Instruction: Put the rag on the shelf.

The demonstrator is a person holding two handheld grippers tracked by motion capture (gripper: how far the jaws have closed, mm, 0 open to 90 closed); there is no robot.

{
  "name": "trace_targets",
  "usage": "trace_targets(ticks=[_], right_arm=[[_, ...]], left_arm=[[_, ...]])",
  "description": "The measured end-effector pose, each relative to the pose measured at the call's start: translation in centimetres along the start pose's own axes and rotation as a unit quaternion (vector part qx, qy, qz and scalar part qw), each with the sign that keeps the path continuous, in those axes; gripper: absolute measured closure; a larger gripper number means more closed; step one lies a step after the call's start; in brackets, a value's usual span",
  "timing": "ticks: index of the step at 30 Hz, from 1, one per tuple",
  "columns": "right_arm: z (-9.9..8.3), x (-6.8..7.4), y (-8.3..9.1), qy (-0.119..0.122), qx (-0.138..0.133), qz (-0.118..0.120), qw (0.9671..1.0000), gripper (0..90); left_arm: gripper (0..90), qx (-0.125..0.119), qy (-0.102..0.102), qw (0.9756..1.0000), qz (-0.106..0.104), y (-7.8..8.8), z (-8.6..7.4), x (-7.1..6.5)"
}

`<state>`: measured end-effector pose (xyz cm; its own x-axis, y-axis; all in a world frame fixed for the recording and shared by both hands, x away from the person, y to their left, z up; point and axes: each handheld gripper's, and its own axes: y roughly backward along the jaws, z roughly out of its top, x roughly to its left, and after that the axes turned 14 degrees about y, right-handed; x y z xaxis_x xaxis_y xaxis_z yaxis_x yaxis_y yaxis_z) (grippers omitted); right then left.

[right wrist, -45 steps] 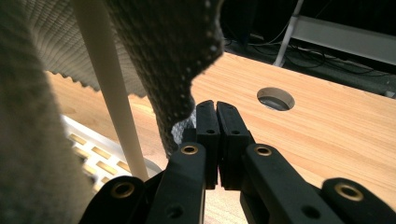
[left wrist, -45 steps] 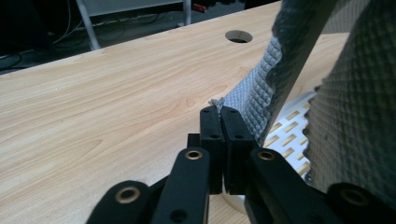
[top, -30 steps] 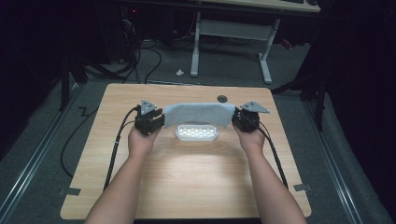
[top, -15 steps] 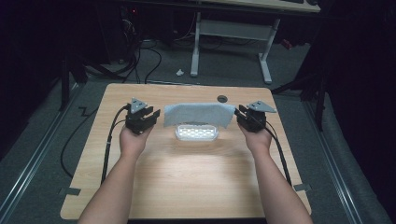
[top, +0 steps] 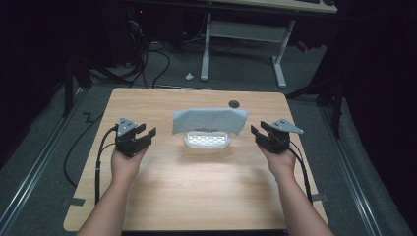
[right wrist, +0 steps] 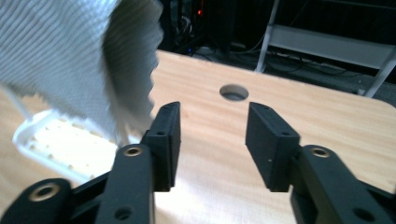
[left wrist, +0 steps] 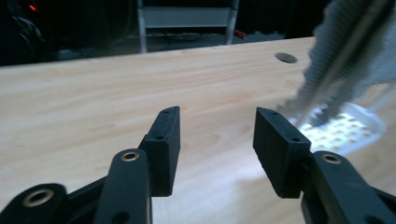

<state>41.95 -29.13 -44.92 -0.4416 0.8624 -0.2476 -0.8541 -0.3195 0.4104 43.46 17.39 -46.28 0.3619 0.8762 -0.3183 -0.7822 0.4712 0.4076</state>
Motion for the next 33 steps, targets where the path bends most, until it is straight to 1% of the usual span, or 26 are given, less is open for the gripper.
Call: trace_targets(ticks=[1, 2, 4, 5, 6, 7, 8, 9, 10, 11, 14, 17, 18, 19, 21, 22, 23, 24, 25, 26, 27, 28, 29, 30, 32, 33], right_arm=[[-0.1, 0.1, 0.4, -0.004, -0.003, 0.01, 0.9999, 51.2], [-0.4, 0.2, 0.8, -0.008, -0.015, 0.017, 0.9997, 50.3], [-0.5, 0.3, 1.2, -0.009, -0.014, 0.02, 0.9997, 48.7], [-0.5, 0.4, 1.6, -0.006, -0.005, 0.023, 0.9997, 47.1], [-0.5, 0.7, 2.1, 0.004, -0.006, 0.025, 0.9997, 47.0], [-0.7, 1.2, 3.1, 0.018, -0.024, 0.022, 0.9993, 47.0], [-0.7, 1.2, 3.1, 0.018, -0.024, 0.022, 0.9993, 47.0], [-0.8, 1.4, 3.6, 0.022, -0.022, 0.024, 0.9992, 46.6], [-0.8, 1.7, 4.1, 0.025, -0.019, 0.029, 0.9991, 45.8], [-1.0, 2.1, 4.8, 0.027, -0.029, 0.034, 0.9986, 44.5], [-1.5, 3.0, 6.3, 0.03, -0.039, 0.038, 0.9981, 41.0], [-2.4, 4.1, 7.7, 0.028, -0.038, 0.037, 0.9982, 39.3], [-2.8, 4.6, 8.2, 0.026, -0.033, 0.036, 0.9985, 38.8], [-3.2, 5.0, 8.5, 0.029, -0.029, 0.034, 0.9986, 38.7], [-4.1, 5.9, 8.8, 0.036, -0.022, 0.029, 0.9987, 38.1], [-5.4, 7.1, 9.1, 0.035, -0.002, 0.028, 0.999, 37.2], [-5.4, 7.1, 9.1, 0.035, -0.002, 0.028, 0.999, 37.2], [-7.0, 8.4, 9.4, 0.028, 0.006, 0.023, 0.9993, 37.0], [-7.7, 8.9, 9.5, 0.027, 0.007, 0.022, 0.9994, 39.2], [-7.7, 8.9, 9.5, 0.027, 0.007, 0.022, 0.9994, 39.2], [-8.2, 9.7, 9.3, 0.046, 0.034, 0.049, 0.9971, 36.3], [-8.3, 10.0, 9.3, 0.066, 0.036, 0.046, 0.9961, 37.2], [-8.3, 10.0, 9.3, 0.066, 0.036, 0.046, 0.9961, 37.2], [-8.3, 10.1, 9.2, 0.075, 0.037, 0.043, 0.9955, 37.5], [-8.2, 10.1, 8.8, 0.064, 0.045, 0.049, 0.9957, 37.3], [-8.2, 10.1, 8.6, 0.06, 0.047, 0.054, 0.9956, 37.2]], left_arm=[[50.4, 0.002, 0.008, 0.9999, -0.008, 0.4, -0.2, 0.1], [49.8, 0.002, 0.014, 0.9998, -0.015, 0.9, -0.5, 0.1], [49.2, -0.002, 0.016, 0.9996, -0.023, 1.9, -1.3, 0.0], [48.4, -0.001, 0.015, 0.9995, -0.026, 2.5, -1.7, -0.2], [48.0, -0.001, 0.014, 0.9995, -0.029, 3.0, -2.1, -0.3], [47.1, 0.0, 0.015, 0.9994, -0.03, 3.4, -2.4, -0.3], [47.1, 0.0, 0.015, 0.9994, -0.032, 3.8, -2.8, -0.4], [46.5, 0.004, 0.015, 0.9993, -0.033, 4.2, -3.2, -0.5], [46.0, 0.011, 0.013, 0.9993, -0.035, 4.7, -3.6, -0.7], [45.8, 0.013, 0.011, 0.9992, -0.037, 5.0, -3.9, -0.8], [44.9, 0.027, 0.0, 0.9988, -0.04, 6.2, -5.0, -1.4], [42.4, 0.041, -0.014, 0.9981, -0.043, 7.3, -6.0, -2.2], [41.2, 0.044, -0.02, 0.9978, -0.045, 7.7, -6.5, -2.5], [40.6, 0.046, -0.022, 0.9977, -0.045, 8.0, -7.0, -2.7], [40.5, 0.058, -0.024, 0.997, -0.046, 8.4, -8.5, -3.2], [40.1, 0.065, -0.037, 0.9963, -0.041, 8.7, -9.6, -3.6], [40.1, 0.064, -0.046, 0.9962, -0.035, 9.0, -10.3, -3.8], [42.1, 0.06, -0.06, 0.996, -0.028, 9.3, -11.6, -4.0], [42.0, 0.073, -0.06, 0.9952, -0.023, 9.4, -12.0, -4.1], [42.0, 0.094, -0.06, 0.9934, -0.029, 9.2, -11.9, -4.4], [40.6, 0.092, -0.062, 0.9931, -0.038, 9.4, -11.8, -4.6], [40.6, 0.085, -0.062, 0.9936, -0.041, 9.4, -11.8, -4.7], [40.6, 0.087, -0.062, 0.9935, -0.039, 9.3, -11.8, -4.7], [40.5, 0.094, -0.062, 0.9929, -0.037, 9.1, -11.8, -4.8], [40.2, 0.111, -0.067, 0.9908, -0.038, 8.4, -12.0, -4.9], [39.9, 0.118, -0.075, 0.9896, -0.035, 8.2, -12.2, -4.9]])
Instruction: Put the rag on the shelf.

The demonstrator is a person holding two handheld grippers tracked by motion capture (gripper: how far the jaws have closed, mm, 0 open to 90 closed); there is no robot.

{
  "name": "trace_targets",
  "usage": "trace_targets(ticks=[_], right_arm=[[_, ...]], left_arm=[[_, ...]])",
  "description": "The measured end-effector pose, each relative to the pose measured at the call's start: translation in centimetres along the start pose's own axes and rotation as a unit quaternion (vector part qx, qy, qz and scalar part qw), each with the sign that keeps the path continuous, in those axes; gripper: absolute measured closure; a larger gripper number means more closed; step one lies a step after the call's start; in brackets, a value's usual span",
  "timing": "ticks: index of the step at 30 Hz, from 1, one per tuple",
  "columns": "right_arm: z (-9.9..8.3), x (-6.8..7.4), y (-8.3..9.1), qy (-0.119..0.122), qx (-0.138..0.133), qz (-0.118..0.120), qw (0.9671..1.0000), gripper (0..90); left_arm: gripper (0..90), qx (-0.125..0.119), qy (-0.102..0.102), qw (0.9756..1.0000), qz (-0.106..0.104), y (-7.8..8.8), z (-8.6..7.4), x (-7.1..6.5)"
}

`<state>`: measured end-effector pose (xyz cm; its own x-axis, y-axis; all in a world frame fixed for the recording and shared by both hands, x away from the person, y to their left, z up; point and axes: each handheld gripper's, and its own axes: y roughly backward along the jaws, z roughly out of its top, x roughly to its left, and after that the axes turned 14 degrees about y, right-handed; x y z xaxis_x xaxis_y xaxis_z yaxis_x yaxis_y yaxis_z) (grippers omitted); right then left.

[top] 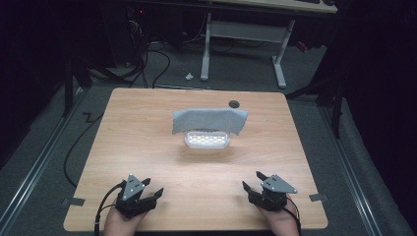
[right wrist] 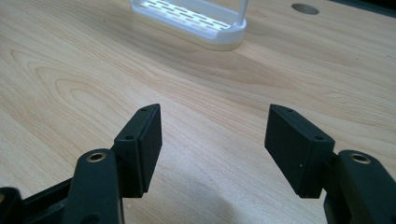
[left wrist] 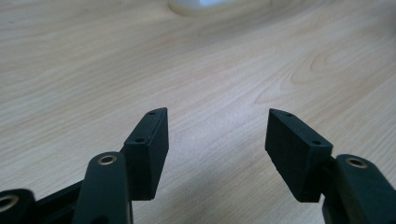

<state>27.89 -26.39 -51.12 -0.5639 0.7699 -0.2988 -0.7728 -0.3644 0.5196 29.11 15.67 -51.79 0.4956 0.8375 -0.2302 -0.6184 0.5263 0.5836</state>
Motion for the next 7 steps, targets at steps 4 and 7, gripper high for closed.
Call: trace_targets(ticks=[4, 7], right_arm=[[-0.22, 0.1, -0.22, 0.011, 0.007, 0.002, 0.9999, 37.2], [-0.34, -0.13, -0.07, 0.002, 0.005, -0.001, 1.0, 37.4]], left_arm=[[39.5, 0.014, -0.011, 0.9998, -0.002, -0.42, -0.24, -0.28], [40.2, 0.01, -0.004, 0.9999, -0.01, -0.28, -0.15, -0.28]])
